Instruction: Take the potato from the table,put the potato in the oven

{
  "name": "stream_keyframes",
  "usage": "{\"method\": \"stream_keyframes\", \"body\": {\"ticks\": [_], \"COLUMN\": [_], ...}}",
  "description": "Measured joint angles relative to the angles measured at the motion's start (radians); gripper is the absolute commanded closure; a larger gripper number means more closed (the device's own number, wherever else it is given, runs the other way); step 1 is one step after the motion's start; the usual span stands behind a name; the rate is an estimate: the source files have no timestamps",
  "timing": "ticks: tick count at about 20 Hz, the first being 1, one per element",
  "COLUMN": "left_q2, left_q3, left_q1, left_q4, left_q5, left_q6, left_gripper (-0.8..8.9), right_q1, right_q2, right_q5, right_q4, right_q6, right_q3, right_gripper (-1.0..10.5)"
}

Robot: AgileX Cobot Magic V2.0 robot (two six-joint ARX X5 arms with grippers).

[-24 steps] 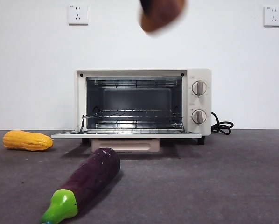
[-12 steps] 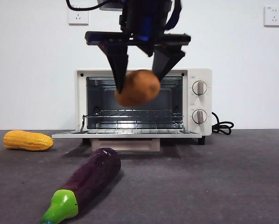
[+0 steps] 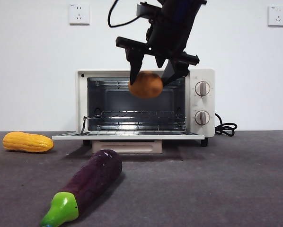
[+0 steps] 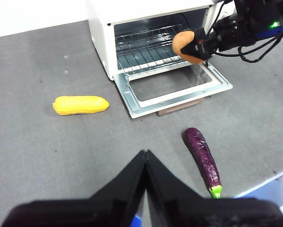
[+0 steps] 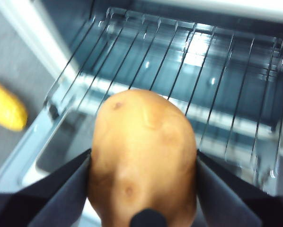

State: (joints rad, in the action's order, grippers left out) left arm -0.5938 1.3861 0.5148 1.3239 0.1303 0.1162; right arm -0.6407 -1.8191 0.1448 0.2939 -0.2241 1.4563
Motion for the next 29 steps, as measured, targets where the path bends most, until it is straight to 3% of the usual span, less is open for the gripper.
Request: {"method": "stream_keyframes", "body": {"ticks": [9,24,27,29], "left_q2": [-0.033,-0.054,-0.056,-0.057], "left_q3": [0.000,0.000,0.000,0.000], "left_q1": [0.000,0.000,0.000,0.000], "left_q4": [0.000,0.000,0.000,0.000], "left_q5": [0.001,0.001,0.001,0.002], "left_q6": [0.001,0.001,0.001,0.001], "left_gripper": [8.20,8.20,8.20,8.20], "right_q1": [0.026,0.059,0.065,0.066], "right_q2": [-0.076,-0.298,-0.305,-0.308], "right_q5": [-0.014,-0.037,-0.021,-0.021], "right_q4": [-0.139,-0.134,-0.141,-0.142], "right_q6": [0.003,0.003,0.003,0.003], "right_q3": [0.003,0.221,0.227,0.229], "right_gripper": [8.8,8.7,7.5,7.5]}}
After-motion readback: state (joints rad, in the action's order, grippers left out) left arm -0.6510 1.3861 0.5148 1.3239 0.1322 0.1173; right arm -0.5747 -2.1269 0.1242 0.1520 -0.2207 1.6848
